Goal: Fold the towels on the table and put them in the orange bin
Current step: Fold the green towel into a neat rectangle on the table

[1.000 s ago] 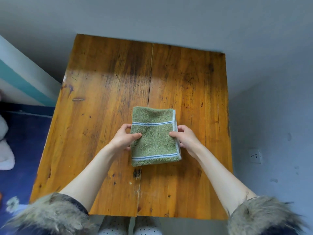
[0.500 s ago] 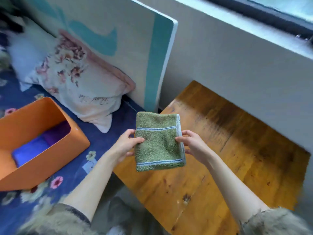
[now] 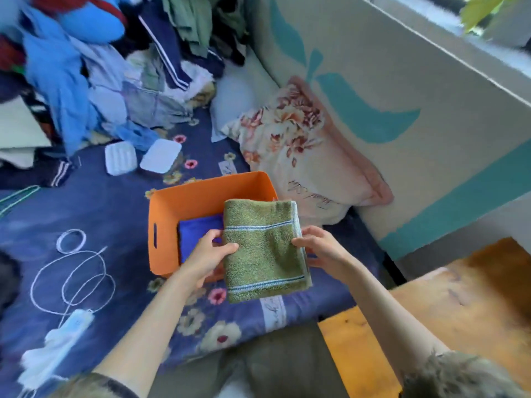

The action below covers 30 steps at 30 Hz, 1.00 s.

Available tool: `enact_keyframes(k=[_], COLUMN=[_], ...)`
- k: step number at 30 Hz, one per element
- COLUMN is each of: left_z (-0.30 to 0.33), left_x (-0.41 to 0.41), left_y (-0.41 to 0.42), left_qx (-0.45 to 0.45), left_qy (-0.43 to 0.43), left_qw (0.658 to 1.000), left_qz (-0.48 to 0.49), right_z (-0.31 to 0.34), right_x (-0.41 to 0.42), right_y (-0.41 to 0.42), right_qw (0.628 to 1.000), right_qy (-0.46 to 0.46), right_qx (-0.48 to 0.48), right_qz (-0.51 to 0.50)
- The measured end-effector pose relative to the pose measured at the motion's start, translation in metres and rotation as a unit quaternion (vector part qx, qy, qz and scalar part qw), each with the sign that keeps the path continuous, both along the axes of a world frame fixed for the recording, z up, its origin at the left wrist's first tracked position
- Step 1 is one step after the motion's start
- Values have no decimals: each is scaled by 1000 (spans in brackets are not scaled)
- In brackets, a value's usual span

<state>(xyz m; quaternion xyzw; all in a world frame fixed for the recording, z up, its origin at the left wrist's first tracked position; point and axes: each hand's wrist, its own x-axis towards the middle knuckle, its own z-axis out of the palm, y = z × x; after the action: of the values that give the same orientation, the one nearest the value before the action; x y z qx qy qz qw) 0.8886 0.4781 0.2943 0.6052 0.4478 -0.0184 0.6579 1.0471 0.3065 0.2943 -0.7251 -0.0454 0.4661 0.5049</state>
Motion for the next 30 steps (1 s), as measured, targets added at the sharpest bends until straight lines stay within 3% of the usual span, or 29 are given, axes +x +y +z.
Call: enact_keyframes(k=[7,14,21,30], left_z=[-33,-111,-197,-250], left_x=[-7,15,32,37], left_y=[97,166,199,207], left_qx=[15,29,152,258], left_qy=[43,158,330,396], left_qw=[996,983,932,881], left_qz=[73,92,7,-16], right_z=[-39,-121,-217,-273], right_x=[-1,21,24,8], right_y=[123,204,260,288], right_qw=[998,988,975,970], right_qy=[21,101,130,70], right_qx=[-22,-82,-155,-198], right_qz=[51,79,97,121])
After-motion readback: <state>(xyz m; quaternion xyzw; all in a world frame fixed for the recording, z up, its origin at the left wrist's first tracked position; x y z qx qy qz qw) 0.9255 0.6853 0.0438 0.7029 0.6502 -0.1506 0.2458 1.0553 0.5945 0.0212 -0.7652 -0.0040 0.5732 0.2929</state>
